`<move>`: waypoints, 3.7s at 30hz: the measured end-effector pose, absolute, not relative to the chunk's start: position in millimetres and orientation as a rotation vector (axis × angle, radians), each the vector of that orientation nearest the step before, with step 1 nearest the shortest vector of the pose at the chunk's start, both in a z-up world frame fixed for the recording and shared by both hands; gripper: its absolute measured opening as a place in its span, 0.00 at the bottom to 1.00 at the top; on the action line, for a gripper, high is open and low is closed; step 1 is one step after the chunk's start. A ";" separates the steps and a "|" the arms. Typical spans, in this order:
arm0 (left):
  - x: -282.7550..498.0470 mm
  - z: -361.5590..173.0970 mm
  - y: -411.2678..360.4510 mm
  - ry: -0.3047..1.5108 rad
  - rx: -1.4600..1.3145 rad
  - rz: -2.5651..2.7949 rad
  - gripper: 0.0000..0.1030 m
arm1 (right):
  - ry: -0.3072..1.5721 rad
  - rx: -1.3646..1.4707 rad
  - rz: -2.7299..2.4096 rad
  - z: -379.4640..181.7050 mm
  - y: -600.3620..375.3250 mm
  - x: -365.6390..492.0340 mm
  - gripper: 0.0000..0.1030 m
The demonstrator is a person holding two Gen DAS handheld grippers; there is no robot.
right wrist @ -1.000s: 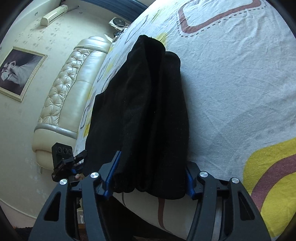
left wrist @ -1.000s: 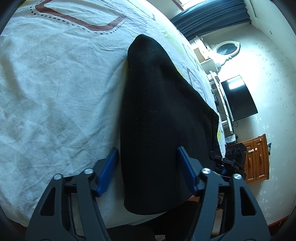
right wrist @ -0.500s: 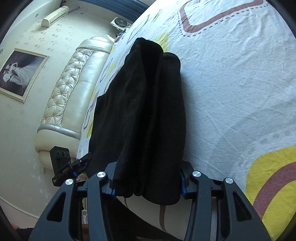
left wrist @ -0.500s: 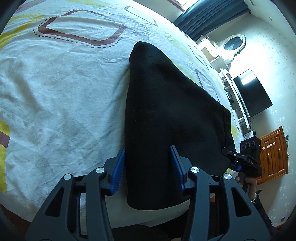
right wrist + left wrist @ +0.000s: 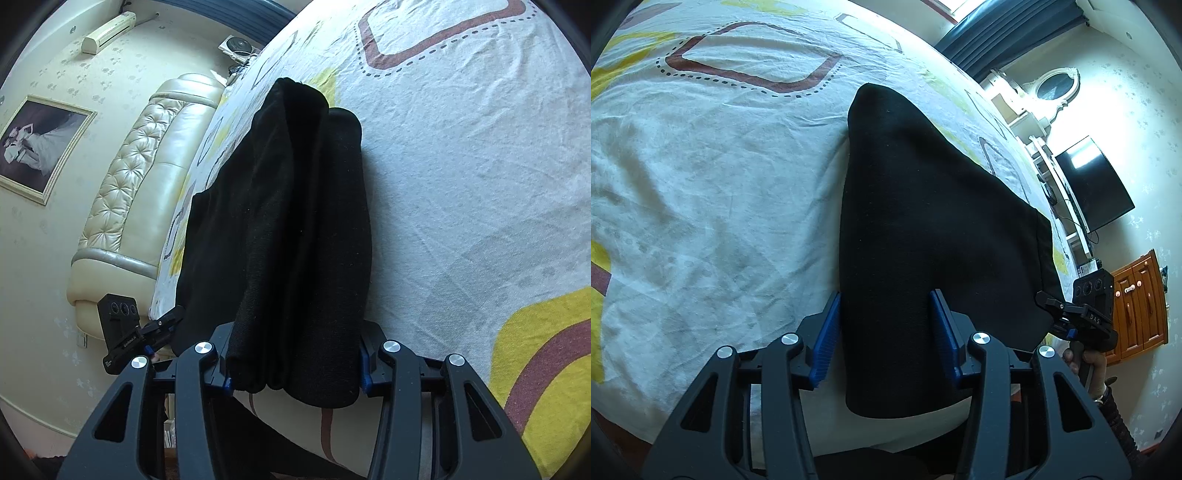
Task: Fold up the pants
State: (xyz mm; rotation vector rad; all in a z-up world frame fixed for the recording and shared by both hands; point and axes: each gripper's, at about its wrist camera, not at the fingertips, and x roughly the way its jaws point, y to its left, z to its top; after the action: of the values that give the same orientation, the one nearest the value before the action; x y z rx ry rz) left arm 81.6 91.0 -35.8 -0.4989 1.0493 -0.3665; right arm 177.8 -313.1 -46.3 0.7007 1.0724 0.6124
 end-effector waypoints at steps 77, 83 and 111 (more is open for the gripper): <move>-12.6 19.4 15.6 0.816 -0.045 0.026 0.98 | 0.858 0.141 0.099 7.2 -253.0 85.1 0.78; -11.0 17.8 13.1 0.822 -0.036 0.017 0.98 | 0.853 0.157 0.108 1.2 -244.3 84.1 0.78; -12.4 25.8 9.2 0.798 -0.048 -0.003 0.98 | 0.868 0.159 0.113 -1.2 -243.5 85.1 0.78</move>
State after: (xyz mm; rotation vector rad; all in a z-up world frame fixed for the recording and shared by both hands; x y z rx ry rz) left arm -12.4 9.2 25.8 -0.0483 0.7983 -0.0026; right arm 85.1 -243.5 -1.2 0.1591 0.8683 0.1126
